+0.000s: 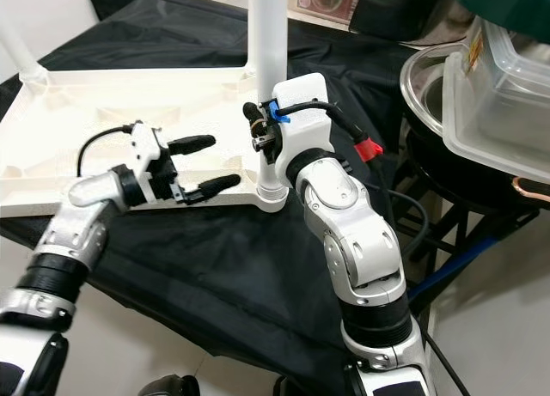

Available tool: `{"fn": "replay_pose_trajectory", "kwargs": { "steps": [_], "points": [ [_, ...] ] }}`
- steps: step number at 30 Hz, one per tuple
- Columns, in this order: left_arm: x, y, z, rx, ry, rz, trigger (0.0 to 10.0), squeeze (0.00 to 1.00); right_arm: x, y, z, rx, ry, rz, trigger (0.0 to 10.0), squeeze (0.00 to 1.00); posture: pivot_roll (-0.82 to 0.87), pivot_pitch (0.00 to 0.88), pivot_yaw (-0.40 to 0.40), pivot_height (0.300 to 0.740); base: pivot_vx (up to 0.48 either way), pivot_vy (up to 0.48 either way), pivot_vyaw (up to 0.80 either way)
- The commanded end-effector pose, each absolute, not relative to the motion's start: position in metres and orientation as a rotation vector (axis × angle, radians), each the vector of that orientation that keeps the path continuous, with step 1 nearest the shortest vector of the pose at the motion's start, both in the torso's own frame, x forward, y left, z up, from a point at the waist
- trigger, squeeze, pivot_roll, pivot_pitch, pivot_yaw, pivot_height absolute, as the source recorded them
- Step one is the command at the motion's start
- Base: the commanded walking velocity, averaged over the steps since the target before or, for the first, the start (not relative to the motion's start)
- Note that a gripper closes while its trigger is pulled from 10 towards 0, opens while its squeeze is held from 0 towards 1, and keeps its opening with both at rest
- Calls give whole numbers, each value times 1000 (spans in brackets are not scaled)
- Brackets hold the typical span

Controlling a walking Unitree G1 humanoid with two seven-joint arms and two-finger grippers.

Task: Building children table

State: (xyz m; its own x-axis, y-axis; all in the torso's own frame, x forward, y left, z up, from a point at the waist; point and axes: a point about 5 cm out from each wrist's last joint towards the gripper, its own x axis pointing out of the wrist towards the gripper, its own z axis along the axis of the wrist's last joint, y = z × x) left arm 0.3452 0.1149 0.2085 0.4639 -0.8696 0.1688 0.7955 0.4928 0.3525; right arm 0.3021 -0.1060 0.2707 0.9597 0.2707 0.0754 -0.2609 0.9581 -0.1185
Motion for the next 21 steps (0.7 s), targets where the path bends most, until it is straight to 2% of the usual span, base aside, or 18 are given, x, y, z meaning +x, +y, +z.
{"fn": "replay_pose_trajectory", "kwargs": {
  "steps": [1,5,17,21],
  "points": [
    [343,114,204,259,-342,-1030,10000,0,310,-123,230,-113,140,178,10000,0,-133,159,-13,740,0,0,0],
    [342,113,204,262,-344,-1021,10000,0,311,-123,230,-110,140,177,10000,0,-133,159,-13,740,0,0,0],
    [347,74,214,290,-441,-947,10000,0,307,-124,231,-77,118,168,10000,0,-135,137,1,740,0,0,0],
    [354,72,222,296,-460,-913,10000,0,306,-125,233,-67,101,163,10000,0,-143,115,13,740,0,0,0]
  ]
}}
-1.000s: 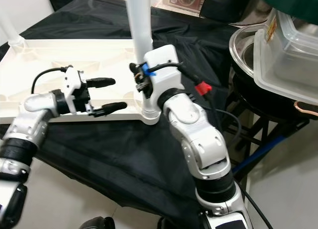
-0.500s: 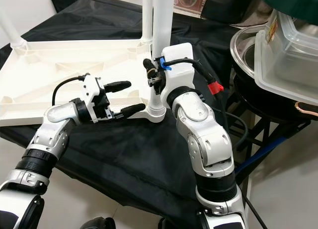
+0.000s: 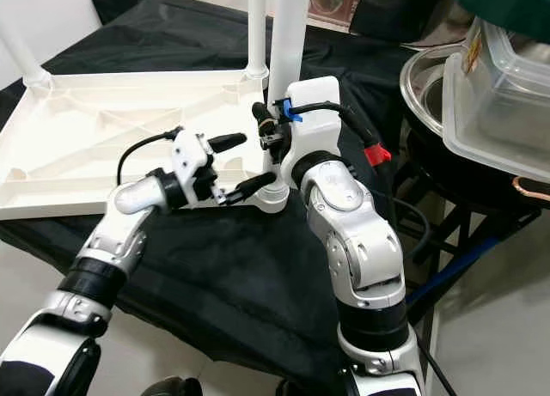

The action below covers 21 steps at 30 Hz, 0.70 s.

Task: Building children table

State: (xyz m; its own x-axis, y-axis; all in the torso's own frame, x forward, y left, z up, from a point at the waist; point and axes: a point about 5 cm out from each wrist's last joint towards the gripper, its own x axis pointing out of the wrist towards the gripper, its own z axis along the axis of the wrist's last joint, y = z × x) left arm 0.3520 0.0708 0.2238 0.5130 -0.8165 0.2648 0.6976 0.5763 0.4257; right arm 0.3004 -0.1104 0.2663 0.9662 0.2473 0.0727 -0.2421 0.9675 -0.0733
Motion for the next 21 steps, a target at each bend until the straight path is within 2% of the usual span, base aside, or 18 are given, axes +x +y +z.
{"fn": "replay_pose_trajectory", "kwargs": {
  "steps": [1,14,21],
  "points": [
    [354,72,222,296,-460,-913,10000,0,306,-125,233,-67,101,163,10000,0,-143,115,13,740,0,0,0],
    [357,60,214,296,-456,-891,10000,0,306,-125,237,-53,60,177,10000,0,-145,88,26,740,0,0,0],
    [356,37,203,302,-469,-851,10000,0,310,-106,240,-84,40,274,10000,0,-146,72,10,740,0,0,0]
  ]
}}
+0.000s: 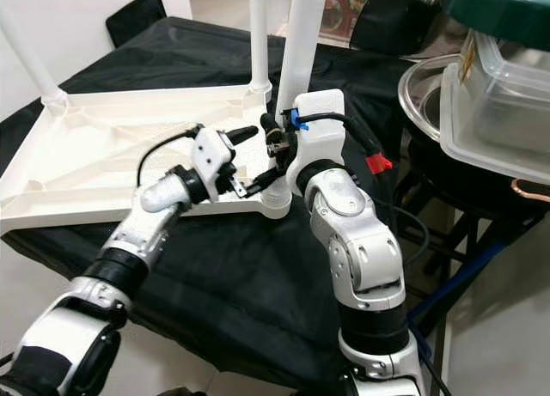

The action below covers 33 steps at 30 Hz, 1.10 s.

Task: Building children table

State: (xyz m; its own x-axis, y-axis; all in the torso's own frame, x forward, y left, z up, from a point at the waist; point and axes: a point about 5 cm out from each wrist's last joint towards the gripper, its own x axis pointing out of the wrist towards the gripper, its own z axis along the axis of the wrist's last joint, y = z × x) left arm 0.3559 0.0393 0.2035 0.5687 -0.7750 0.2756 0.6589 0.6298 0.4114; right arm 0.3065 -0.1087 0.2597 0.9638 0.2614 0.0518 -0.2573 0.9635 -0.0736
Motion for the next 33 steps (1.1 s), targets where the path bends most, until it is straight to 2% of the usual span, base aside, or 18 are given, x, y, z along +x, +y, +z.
{"fn": "replay_pose_trajectory", "kwargs": {
  "steps": [1,6,14,22,33],
  "points": [
    [356,36,203,304,-472,-850,10000,0,310,-105,240,-86,39,280,10000,0,-146,72,10,740,0,0,0],
    [357,40,209,294,-484,-812,10000,0,312,-99,240,-102,43,313,10000,0,-140,71,8,740,0,0,0],
    [342,75,202,253,-507,-719,10000,0,317,-106,241,-111,42,334,10000,0,-108,102,-14,740,0,0,0],
    [320,63,187,115,-492,-855,10000,0,320,-102,245,-113,28,373,10000,0,-114,83,-20,740,0,0,0],
    [345,71,202,168,-488,-753,10000,0,324,-99,250,-104,-1,381,10000,0,-108,56,-9,740,0,0,0]
  ]
}}
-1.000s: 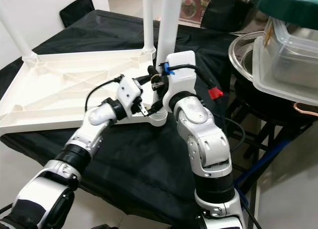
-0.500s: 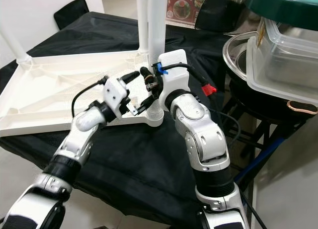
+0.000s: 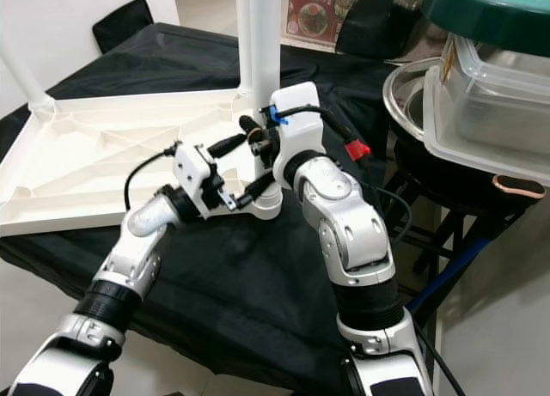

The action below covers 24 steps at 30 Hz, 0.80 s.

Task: Building children table

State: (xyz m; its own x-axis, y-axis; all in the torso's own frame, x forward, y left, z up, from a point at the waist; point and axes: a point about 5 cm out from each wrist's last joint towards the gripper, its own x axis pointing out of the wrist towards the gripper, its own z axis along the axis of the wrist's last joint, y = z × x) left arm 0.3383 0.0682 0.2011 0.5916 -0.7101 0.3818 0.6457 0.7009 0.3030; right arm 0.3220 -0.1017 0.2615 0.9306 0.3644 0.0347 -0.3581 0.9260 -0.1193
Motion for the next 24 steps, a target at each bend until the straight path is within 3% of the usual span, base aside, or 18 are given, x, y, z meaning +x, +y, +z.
{"fn": "replay_pose_trajectory", "kwargs": {
  "steps": [1,18,20,24],
  "points": [
    [345,71,202,168,-488,-753,10000,0,324,-99,250,-104,-1,381,10000,0,-108,56,-9,740,0,0,0],
    [355,49,205,168,-431,-850,10000,0,321,-92,251,-79,-11,397,10000,0,-115,59,10,740,0,0,0],
    [357,48,203,175,-416,-857,0,0,320,-93,252,-78,-13,396,10000,0,-118,67,11,740,0,0,0],
    [361,49,206,167,-420,-838,0,0,319,-93,252,-77,-12,394,10000,0,-121,73,12,740,0,0,0]
  ]
}}
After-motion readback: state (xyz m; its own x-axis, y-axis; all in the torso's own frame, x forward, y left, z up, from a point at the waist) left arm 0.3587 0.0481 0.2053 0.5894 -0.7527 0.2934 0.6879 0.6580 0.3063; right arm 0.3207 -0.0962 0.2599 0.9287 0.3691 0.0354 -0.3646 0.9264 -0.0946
